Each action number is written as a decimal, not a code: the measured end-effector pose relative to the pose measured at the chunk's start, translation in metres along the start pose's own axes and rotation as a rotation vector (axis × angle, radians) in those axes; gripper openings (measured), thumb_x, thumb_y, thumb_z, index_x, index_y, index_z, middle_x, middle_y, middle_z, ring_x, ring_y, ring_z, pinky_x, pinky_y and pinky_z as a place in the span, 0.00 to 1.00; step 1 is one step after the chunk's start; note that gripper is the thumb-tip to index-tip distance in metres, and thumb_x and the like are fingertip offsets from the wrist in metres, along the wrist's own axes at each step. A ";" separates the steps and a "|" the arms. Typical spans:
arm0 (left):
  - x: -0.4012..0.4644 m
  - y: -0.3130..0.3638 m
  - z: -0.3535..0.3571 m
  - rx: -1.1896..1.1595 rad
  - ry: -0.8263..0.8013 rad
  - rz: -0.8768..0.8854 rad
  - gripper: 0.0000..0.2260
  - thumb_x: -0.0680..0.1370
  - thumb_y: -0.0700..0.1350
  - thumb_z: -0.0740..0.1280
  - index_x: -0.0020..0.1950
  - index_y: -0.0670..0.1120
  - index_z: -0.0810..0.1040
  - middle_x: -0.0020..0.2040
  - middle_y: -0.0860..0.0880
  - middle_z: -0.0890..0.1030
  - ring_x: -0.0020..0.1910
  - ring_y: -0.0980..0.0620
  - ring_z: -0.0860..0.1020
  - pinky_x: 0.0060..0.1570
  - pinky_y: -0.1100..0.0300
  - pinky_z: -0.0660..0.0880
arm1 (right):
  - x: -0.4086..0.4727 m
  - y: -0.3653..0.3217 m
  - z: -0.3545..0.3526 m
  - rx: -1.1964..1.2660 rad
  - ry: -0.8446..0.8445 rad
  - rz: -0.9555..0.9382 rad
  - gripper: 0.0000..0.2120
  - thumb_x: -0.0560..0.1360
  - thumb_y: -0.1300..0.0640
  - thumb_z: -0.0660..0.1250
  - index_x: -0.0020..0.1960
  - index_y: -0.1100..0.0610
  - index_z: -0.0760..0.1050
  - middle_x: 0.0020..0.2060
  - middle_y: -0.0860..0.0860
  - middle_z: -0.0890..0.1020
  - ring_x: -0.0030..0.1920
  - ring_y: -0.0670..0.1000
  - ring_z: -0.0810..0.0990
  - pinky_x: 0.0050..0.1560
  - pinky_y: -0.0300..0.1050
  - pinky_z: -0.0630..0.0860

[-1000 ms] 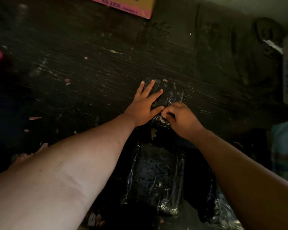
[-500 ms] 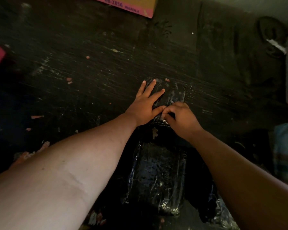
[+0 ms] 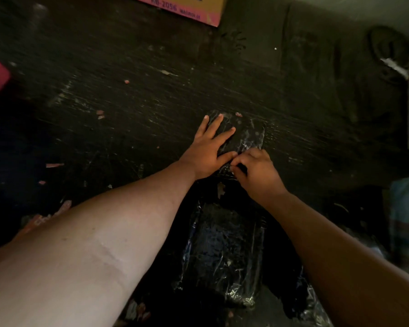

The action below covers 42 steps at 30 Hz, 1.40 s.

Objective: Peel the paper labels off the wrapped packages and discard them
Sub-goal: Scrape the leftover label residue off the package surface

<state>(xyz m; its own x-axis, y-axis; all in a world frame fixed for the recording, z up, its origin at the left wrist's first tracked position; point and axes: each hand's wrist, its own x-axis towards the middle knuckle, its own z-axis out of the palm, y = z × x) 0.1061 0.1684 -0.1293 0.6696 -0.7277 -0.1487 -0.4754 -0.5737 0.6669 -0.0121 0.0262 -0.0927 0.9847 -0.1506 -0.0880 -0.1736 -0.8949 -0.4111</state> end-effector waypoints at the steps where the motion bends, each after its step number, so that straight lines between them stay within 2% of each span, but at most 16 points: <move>1: 0.000 0.000 0.000 -0.003 0.001 0.001 0.30 0.80 0.61 0.63 0.81 0.57 0.58 0.83 0.53 0.41 0.80 0.46 0.34 0.77 0.46 0.46 | 0.000 -0.001 0.000 -0.011 0.000 0.000 0.06 0.76 0.53 0.69 0.51 0.52 0.81 0.50 0.52 0.77 0.55 0.55 0.74 0.54 0.57 0.75; 6: 0.000 0.000 0.000 -0.002 -0.001 0.000 0.30 0.81 0.60 0.63 0.81 0.57 0.58 0.83 0.53 0.41 0.80 0.46 0.34 0.77 0.47 0.46 | 0.002 -0.006 -0.003 -0.096 -0.029 -0.021 0.05 0.76 0.53 0.68 0.50 0.53 0.79 0.51 0.52 0.73 0.54 0.55 0.73 0.51 0.56 0.75; 11: 0.000 -0.001 0.001 0.009 0.004 0.003 0.30 0.81 0.60 0.63 0.81 0.57 0.58 0.83 0.53 0.41 0.80 0.45 0.35 0.77 0.47 0.46 | 0.004 -0.007 -0.004 -0.175 -0.094 -0.045 0.07 0.78 0.51 0.63 0.50 0.53 0.76 0.53 0.52 0.71 0.56 0.54 0.71 0.53 0.58 0.74; 19: 0.000 -0.001 0.001 -0.001 -0.001 -0.006 0.31 0.80 0.62 0.63 0.81 0.58 0.58 0.83 0.53 0.41 0.80 0.46 0.34 0.77 0.46 0.46 | 0.001 0.002 -0.008 -0.010 -0.094 -0.048 0.07 0.76 0.55 0.69 0.53 0.54 0.78 0.52 0.51 0.74 0.55 0.53 0.75 0.57 0.57 0.74; 22: 0.000 0.000 0.000 0.000 -0.001 -0.004 0.30 0.80 0.61 0.63 0.81 0.58 0.58 0.83 0.53 0.41 0.80 0.46 0.34 0.77 0.47 0.45 | 0.002 -0.001 -0.008 -0.049 -0.106 -0.024 0.08 0.77 0.54 0.68 0.55 0.54 0.78 0.54 0.51 0.74 0.57 0.53 0.74 0.58 0.55 0.73; 27: 0.000 -0.002 0.001 -0.002 0.011 0.008 0.30 0.80 0.60 0.63 0.81 0.57 0.58 0.83 0.52 0.41 0.80 0.45 0.35 0.77 0.46 0.46 | 0.003 -0.008 -0.006 -0.131 -0.063 -0.015 0.08 0.77 0.52 0.66 0.52 0.55 0.79 0.51 0.53 0.75 0.54 0.55 0.75 0.53 0.57 0.75; 33: 0.001 -0.003 0.002 0.017 0.023 0.020 0.30 0.80 0.59 0.64 0.81 0.56 0.59 0.83 0.51 0.42 0.80 0.44 0.36 0.77 0.45 0.47 | 0.003 -0.017 -0.002 -0.281 -0.095 0.009 0.13 0.80 0.52 0.60 0.58 0.57 0.77 0.56 0.55 0.72 0.58 0.57 0.71 0.56 0.57 0.71; 42: 0.000 0.000 0.000 -0.006 0.017 0.000 0.30 0.80 0.61 0.63 0.80 0.57 0.59 0.83 0.53 0.42 0.80 0.46 0.35 0.77 0.47 0.46 | -0.005 -0.004 -0.006 -0.167 -0.093 -0.079 0.07 0.78 0.55 0.65 0.51 0.58 0.78 0.54 0.55 0.74 0.57 0.56 0.73 0.54 0.55 0.71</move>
<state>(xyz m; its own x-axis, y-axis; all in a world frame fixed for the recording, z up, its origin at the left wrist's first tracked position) 0.1059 0.1685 -0.1299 0.6788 -0.7216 -0.1362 -0.4725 -0.5712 0.6711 -0.0159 0.0278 -0.0851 0.9880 -0.0443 -0.1478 -0.0826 -0.9608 -0.2647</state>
